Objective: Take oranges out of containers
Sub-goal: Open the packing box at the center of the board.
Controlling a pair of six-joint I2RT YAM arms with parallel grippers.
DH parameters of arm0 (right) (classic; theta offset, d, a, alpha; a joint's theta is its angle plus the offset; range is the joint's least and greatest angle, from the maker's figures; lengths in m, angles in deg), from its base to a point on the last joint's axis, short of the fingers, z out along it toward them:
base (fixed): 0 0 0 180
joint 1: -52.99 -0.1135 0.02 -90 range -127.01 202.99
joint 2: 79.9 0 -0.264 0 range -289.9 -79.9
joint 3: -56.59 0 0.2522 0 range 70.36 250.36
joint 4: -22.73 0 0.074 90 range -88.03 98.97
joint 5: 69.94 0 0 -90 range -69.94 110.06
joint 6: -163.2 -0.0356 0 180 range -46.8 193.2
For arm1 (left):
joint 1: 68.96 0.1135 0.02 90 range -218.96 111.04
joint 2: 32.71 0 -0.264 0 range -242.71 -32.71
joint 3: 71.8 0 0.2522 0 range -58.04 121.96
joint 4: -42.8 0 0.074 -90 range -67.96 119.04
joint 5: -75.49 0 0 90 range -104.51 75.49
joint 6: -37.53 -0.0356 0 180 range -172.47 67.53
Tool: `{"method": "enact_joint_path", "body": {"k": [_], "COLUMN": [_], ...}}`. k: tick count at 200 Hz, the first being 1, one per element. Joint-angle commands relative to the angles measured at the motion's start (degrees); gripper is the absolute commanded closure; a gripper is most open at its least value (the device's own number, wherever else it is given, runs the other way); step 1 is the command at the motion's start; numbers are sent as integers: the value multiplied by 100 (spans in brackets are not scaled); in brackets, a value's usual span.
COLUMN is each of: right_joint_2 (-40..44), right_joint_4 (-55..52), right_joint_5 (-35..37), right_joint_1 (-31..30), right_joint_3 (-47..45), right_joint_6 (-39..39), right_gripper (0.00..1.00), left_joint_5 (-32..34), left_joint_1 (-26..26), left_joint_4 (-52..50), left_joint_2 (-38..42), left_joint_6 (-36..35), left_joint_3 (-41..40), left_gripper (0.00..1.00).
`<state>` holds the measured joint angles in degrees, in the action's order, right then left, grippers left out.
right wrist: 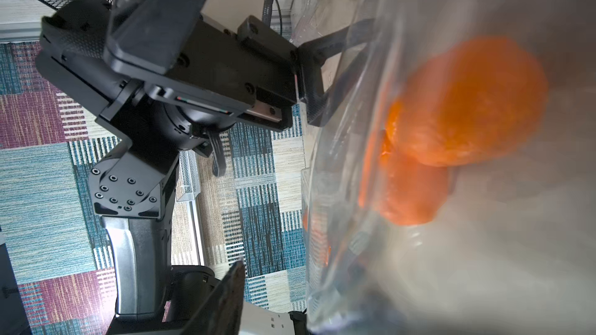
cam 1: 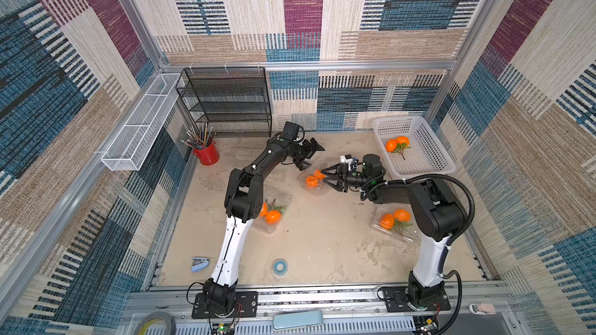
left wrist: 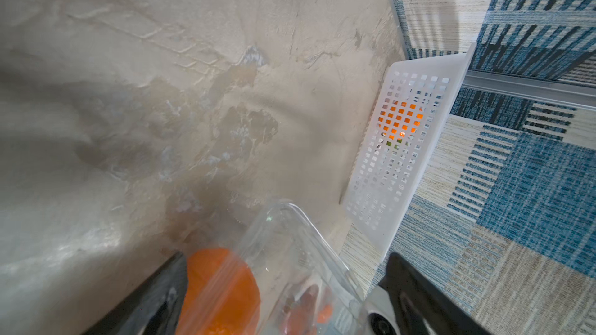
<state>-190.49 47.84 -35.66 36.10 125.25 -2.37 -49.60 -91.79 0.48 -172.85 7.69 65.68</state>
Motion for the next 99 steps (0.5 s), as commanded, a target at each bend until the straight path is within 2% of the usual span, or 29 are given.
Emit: {"method": "enact_joint_path", "body": {"k": [1, 45, 64, 77, 99], "right_joint_2": [5, -45, -116, -175, -222], "right_joint_4": [-270, -700, -1260, -1903, -2015], "right_joint_5": [-300, -555, -619, -566, -539], "right_joint_1": [-3, -7, -2, 1, -8], "right_joint_3": [118, 141, 394, 660, 721], "right_joint_6": [87, 344, 647, 1003, 974], "right_gripper": [53, 62, 65, 69, 73], "left_joint_5": [-113, -110, -100, -166, -109], "left_joint_1": [-78, -166, -166, -133, -23], "left_joint_4": [193, 345, 495, 353, -212], "left_joint_2": [67, -9, 26, -47, -12], "left_joint_6": [243, 379, 443, 431, 179], "left_joint_3": [-38, 13, -41, 158, 490], "left_gripper": [4, 4, 4, 4, 4]}}
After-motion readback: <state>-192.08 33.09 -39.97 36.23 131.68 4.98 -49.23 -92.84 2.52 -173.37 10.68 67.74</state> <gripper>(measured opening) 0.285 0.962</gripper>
